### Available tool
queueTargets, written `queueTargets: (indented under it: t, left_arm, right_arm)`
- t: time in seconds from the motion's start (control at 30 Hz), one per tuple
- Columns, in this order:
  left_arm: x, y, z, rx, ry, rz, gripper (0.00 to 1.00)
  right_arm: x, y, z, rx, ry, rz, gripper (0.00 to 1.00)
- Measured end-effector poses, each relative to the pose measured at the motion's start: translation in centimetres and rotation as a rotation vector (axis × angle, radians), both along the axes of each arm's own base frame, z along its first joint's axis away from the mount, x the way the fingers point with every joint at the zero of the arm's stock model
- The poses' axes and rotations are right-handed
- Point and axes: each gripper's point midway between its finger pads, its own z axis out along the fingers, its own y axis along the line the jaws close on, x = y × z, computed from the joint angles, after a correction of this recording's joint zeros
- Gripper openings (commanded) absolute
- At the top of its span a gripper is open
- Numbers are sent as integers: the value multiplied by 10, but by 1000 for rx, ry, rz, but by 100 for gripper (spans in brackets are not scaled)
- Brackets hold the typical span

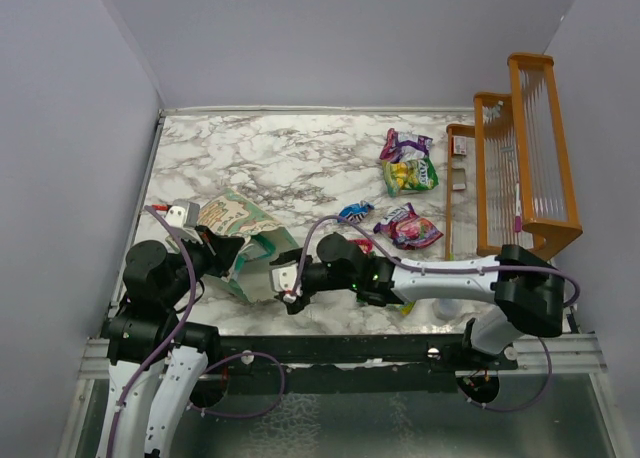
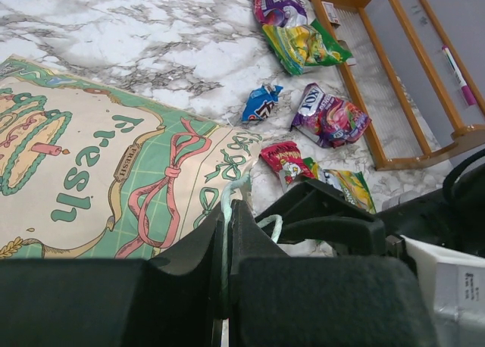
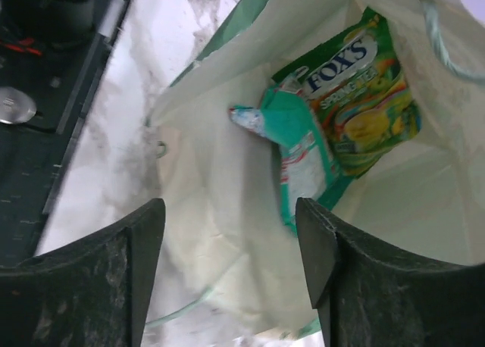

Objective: Take the snacks out of the paper bag
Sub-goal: Take out the snack from the paper bag.

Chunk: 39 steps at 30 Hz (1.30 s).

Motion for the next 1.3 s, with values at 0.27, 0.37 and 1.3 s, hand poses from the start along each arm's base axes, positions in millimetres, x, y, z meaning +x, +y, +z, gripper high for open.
queueTargets:
  t: [0.27, 0.37, 1.3]
  left_arm:
    - [0, 1, 0, 1, 0, 5, 0]
    - [0, 1, 0, 1, 0, 4, 0]
    - [0, 1, 0, 2, -1, 5, 0]
  right_arm:
    - [28, 34, -5, -47, -246, 46, 75]
    - [36, 46, -18, -71, -309, 62, 78]
    - [135, 106, -93, -32, -347, -139, 24]
